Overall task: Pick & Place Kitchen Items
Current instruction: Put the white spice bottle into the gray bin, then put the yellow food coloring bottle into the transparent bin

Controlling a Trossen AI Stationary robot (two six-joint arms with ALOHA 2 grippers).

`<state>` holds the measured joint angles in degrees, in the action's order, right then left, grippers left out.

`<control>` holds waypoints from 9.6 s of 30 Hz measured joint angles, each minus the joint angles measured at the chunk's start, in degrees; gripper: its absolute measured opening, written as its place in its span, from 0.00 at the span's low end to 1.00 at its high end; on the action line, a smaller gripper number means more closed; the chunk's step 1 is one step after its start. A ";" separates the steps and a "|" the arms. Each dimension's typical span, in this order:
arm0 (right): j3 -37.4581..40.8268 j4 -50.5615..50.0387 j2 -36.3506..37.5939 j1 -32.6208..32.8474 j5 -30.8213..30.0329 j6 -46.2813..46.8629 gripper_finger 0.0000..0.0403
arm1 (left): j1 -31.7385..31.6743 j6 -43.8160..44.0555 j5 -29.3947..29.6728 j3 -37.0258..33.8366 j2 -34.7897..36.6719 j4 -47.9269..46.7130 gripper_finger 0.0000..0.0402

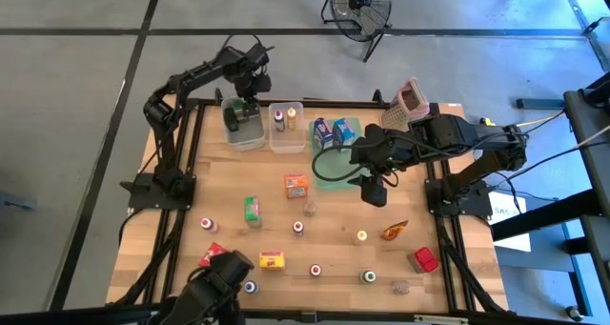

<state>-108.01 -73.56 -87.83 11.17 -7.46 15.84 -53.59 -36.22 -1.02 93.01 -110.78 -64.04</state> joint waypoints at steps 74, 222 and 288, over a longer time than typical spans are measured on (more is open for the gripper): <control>0.02 4.64 -0.87 -0.33 -1.49 2.19 0.62 | 0.38 -0.91 10.04 0.24 0.46 -0.45 0.87; 17.64 -4.87 0.08 10.78 9.05 1.53 0.86 | 83.62 77.21 30.35 9.53 27.50 -7.09 0.87; 36.81 21.27 -11.58 15.78 6.82 8.82 0.86 | 97.09 86.66 44.99 9.57 25.24 -6.90 0.87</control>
<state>-71.20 -52.29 -99.42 26.95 -0.64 24.65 43.51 50.43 43.97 102.59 -85.54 -70.94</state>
